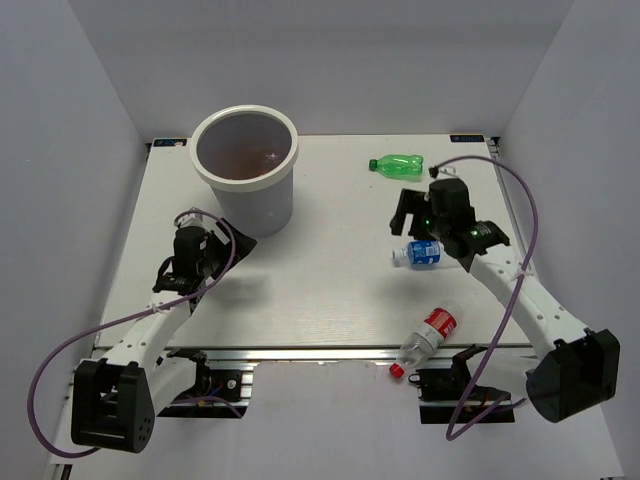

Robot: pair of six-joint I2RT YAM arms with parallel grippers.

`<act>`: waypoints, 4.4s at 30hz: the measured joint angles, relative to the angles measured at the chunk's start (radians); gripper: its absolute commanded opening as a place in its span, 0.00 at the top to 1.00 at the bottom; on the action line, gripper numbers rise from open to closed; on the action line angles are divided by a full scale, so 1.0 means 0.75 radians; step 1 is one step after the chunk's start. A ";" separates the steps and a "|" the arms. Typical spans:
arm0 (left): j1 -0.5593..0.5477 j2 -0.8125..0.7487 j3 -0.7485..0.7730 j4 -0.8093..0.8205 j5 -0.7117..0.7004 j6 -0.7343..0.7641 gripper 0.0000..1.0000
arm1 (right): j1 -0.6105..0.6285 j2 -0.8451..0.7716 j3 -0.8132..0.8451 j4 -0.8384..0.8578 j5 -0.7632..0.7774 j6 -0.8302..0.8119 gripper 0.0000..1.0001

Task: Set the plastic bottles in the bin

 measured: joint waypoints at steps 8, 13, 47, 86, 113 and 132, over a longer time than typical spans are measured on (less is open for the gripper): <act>0.000 0.017 -0.030 0.043 0.077 0.000 0.02 | -0.142 -0.277 -0.101 -0.356 0.101 0.221 0.11; 0.000 0.020 -0.034 0.067 0.102 0.000 0.02 | -0.268 -0.339 -0.179 -0.523 0.024 0.319 0.11; 0.000 0.151 -0.037 0.069 0.060 0.025 0.02 | -0.339 -0.135 -0.478 -0.633 -0.157 0.307 0.51; -0.582 0.380 0.114 0.808 0.761 0.115 0.02 | 0.104 0.076 -0.330 1.022 -1.106 0.377 0.76; -0.570 0.374 0.891 0.191 -0.090 0.374 0.74 | -0.241 -0.132 -0.269 0.473 -0.439 0.339 0.11; -0.063 0.799 1.405 -0.104 -0.473 0.546 0.02 | -0.529 -0.034 -0.328 0.052 -0.081 0.297 0.11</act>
